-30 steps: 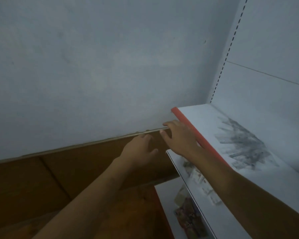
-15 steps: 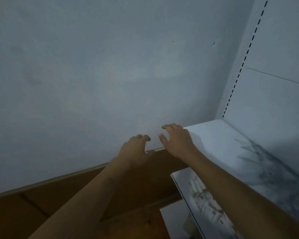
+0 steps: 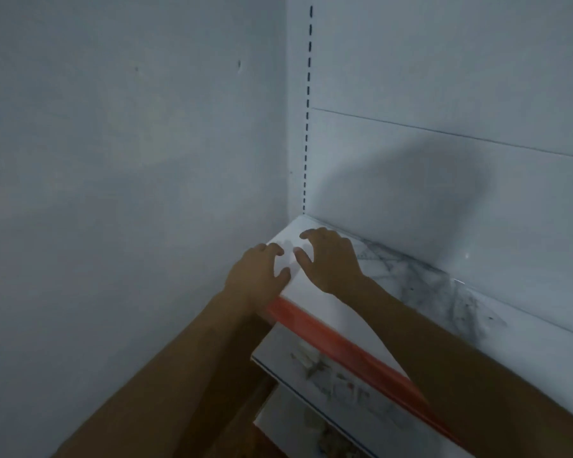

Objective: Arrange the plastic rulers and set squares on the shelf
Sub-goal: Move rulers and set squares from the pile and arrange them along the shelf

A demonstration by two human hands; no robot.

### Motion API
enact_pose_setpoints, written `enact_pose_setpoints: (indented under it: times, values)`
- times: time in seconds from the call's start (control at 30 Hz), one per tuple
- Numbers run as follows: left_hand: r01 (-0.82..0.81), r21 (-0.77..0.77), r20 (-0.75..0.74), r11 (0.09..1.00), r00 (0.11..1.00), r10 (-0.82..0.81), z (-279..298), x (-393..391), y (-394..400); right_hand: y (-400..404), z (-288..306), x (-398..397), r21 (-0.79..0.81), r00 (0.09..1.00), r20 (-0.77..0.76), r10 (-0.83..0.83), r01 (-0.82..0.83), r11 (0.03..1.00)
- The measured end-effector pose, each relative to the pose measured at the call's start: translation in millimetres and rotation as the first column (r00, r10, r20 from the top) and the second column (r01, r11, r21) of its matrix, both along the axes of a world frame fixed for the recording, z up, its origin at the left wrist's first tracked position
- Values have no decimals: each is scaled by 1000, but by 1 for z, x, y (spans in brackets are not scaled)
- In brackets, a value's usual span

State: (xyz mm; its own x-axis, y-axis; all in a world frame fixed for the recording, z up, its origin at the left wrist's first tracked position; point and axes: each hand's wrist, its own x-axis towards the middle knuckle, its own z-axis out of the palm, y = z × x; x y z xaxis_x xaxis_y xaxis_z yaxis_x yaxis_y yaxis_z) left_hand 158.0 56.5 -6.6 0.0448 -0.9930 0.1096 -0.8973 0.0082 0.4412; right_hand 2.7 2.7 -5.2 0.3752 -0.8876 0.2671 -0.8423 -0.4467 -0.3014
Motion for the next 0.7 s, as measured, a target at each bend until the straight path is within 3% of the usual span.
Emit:
enact_pose_setpoints:
  times: [0.17, 0.37, 0.5, 0.7]
  values:
    - [272, -3, -12, 962, 962, -272, -10, -26, -45, 0, -8, -35, 16, 972, -8, -233, 234, 972]
    - [478, -34, -29, 878, 878, -479, -36, -66, -53, 35, -25, -73, 43, 870, -29, -492, 493, 869]
    - [560, -63, 0, 826, 828, -561, -48, -90, -44, 71, -40, -98, 67, 776, -67, -627, 631, 773]
    - [655, 13, 71, 755, 753, -654, -54, -128, -40, 105, -49, -141, 32, 644, -48, -764, 765, 643]
